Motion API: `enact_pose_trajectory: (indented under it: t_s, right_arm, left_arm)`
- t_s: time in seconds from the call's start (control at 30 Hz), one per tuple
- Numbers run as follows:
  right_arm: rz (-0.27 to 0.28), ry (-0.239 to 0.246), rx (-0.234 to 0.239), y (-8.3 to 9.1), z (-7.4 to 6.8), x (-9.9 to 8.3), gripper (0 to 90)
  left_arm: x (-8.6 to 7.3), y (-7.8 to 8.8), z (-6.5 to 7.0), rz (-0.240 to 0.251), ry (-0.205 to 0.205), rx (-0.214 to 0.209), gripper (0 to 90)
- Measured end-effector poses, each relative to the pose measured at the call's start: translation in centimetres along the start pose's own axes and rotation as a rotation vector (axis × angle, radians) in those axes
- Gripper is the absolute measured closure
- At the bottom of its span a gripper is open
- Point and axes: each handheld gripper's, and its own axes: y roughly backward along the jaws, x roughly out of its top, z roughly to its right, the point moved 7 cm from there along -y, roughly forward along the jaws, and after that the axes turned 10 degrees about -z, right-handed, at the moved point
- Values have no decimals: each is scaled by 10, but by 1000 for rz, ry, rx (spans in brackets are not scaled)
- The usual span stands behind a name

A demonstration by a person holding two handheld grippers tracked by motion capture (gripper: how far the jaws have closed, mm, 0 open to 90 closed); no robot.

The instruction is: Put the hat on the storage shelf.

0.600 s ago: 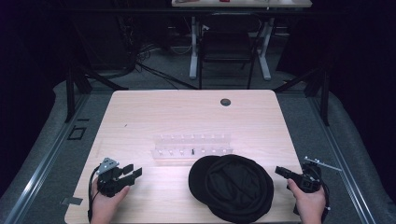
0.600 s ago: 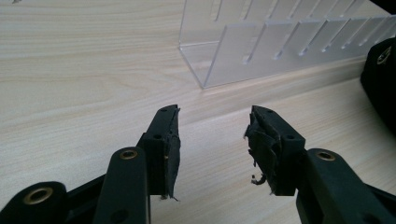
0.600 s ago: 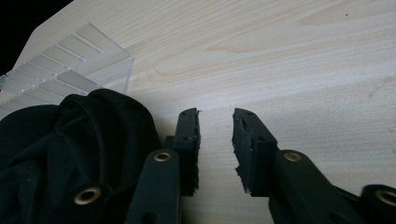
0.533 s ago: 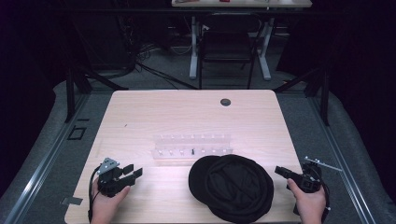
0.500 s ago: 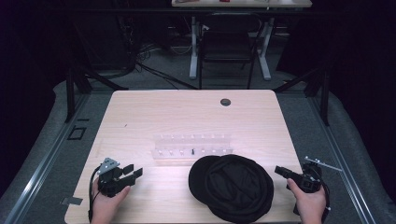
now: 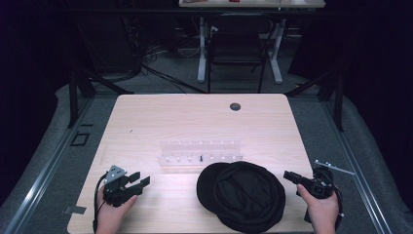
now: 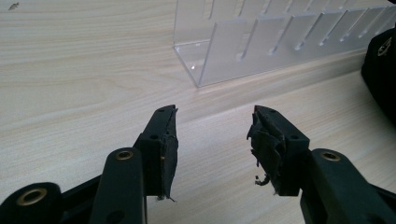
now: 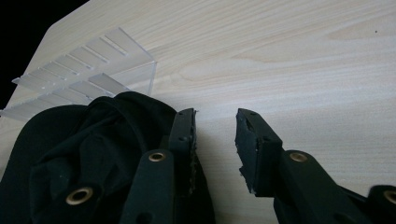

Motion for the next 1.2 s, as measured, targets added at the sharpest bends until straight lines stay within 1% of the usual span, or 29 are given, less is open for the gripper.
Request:
enact_pose_trajectory:
  t_s: [0.03,0.07,0.1,0.13,0.17,0.2,0.23,0.27,0.33,0.37,0.4,0.43,0.47,0.5,0.57,0.6,0.7,0.73,0.77,0.8,0.83,0.93,1.0,1.03,1.13,1.17,1.2]
  right_arm:
    - [-3,-2,0,1,-2,0,678]
    - [-26,2,-8,1,-3,-1,678]
    - [-39,-3,-3,2,-4,-2,678]
    - [-39,-3,-3,2,-4,-2,678]
    - [-51,3,-11,3,-5,-3,680]
    - [-81,11,-18,5,-6,-5,686]
    - [-100,14,-27,6,-7,-6,686]
    - [-109,20,-36,7,-7,-6,685]
    - [-140,26,-26,11,-12,-8,686]
    - [-146,32,-21,13,-13,-8,686]
    - [-153,22,-11,14,-16,-9,686]
    - [-163,36,-12,16,-17,-9,686]
    - [-163,36,-12,16,-17,-9,686]
    - [-185,47,-33,19,-17,-10,688]
    - [-185,40,-14,19,-21,-11,690]
    - [-200,41,-16,20,-22,-14,690]
    - [-231,39,-17,21,-23,-18,690]
    - [-231,39,-17,21,-23,-18,690]
    - [-255,46,-26,21,-23,-22,689]
    - [-255,46,-26,21,-23,-22,689]
    - [-283,51,-27,21,-23,-27,688]
    - [-305,54,-34,21,-23,-34,686]
    - [-310,57,-37,21,-23,-36,686]
    - [-325,58,-43,19,-22,-40,687]
    - [-334,55,-34,17,-22,-44,693]
    - [-349,66,-56,18,-21,-45,700]
    - [-349,66,-56,18,-21,-45,700]
  left_arm:
    - [0,0,0,0,-1,1,509]
    - [0,0,1,-1,-5,2,509]
    - [0,0,1,2,-10,3,509]
    - [0,0,1,2,-10,3,509]
    - [0,1,2,2,-11,4,509]
    - [0,1,2,2,-12,6,509]
    - [0,0,2,1,-13,6,509]
    - [0,0,2,-1,-14,6,508]
    - [0,0,2,-2,-18,5,508]
    - [0,0,3,-2,-18,4,507]
    - [0,0,3,-2,-18,4,507]
    - [0,0,3,-2,-18,2,506]
    - [0,0,3,-2,-18,2,504]
    - [0,0,4,-3,-17,2,504]
    - [-1,-1,4,-3,-16,3,503]
    - [-1,-1,4,-4,-17,4,504]
    - [-1,-1,4,-8,-20,2,503]
    - [-1,-1,4,-8,-20,2,503]
    - [-1,-1,4,-7,-20,2,504]
    - [-1,-1,4,-7,-20,2,504]
    - [-1,-2,5,-7,-21,1,504]
    - [-1,-2,5,-10,-23,1,503]
    - [-1,-3,5,-10,-23,3,504]
    - [-1,-3,6,-11,-25,2,504]
    - [-1,-4,7,-11,-28,1,504]
    - [-1,-4,7,-11,-29,1,503]
    - [-1,-4,7,-11,-29,1,504]
